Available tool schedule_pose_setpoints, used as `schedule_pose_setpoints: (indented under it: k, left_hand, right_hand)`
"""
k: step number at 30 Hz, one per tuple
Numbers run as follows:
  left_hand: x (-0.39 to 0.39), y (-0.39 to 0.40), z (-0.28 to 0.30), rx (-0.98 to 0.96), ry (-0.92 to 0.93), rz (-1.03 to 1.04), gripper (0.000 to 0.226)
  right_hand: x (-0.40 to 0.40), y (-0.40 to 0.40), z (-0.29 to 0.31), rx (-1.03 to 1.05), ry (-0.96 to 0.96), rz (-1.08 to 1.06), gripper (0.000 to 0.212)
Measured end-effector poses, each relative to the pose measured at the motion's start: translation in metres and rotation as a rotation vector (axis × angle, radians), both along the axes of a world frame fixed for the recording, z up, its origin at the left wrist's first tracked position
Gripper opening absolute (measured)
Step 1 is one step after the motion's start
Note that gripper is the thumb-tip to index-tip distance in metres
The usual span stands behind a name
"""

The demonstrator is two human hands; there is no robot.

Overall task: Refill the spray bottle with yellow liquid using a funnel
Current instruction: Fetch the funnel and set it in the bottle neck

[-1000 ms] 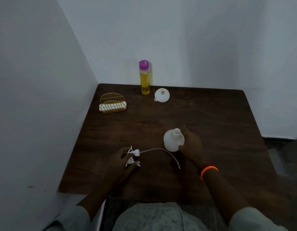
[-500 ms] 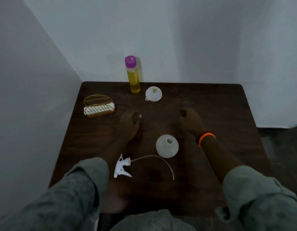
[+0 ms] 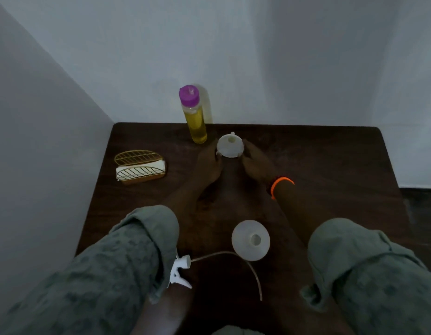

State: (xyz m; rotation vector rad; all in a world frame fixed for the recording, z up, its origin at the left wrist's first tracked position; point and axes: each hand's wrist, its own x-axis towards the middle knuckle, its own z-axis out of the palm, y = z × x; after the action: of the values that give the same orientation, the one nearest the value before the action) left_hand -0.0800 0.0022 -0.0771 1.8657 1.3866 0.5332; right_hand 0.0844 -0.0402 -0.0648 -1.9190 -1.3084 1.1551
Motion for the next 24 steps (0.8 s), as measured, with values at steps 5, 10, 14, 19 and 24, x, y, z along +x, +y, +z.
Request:
schedule_pose_setpoints:
  k: [5, 10, 14, 19, 24]
  left_hand:
    - [0.001, -0.005, 0.007, -0.049, -0.042, 0.034, 0.046]
    - [0.002, -0.023, 0.04, -0.019, -0.119, 0.1, 0.035]
    - [-0.009, -0.047, 0.065, -0.03, -0.19, 0.129, 0.032]
    - [-0.028, -0.083, 0.104, -0.137, -0.23, 0.064, 0.029]
    - [-0.036, -0.124, 0.144, -0.162, -0.308, 0.05, 0.025]
  right_hand:
    - [0.004, -0.005, 0.001, 0.056, -0.006, -0.067, 0.041]
    - [0.008, -0.024, 0.025, 0.144, -0.016, -0.205, 0.035]
    - [0.008, -0.056, 0.049, 0.221, -0.045, -0.249, 0.028]
    - [0.003, -0.108, 0.092, 0.334, -0.044, -0.241, 0.031]
    - [0.002, -0.151, 0.123, 0.378, -0.058, -0.22, 0.027]
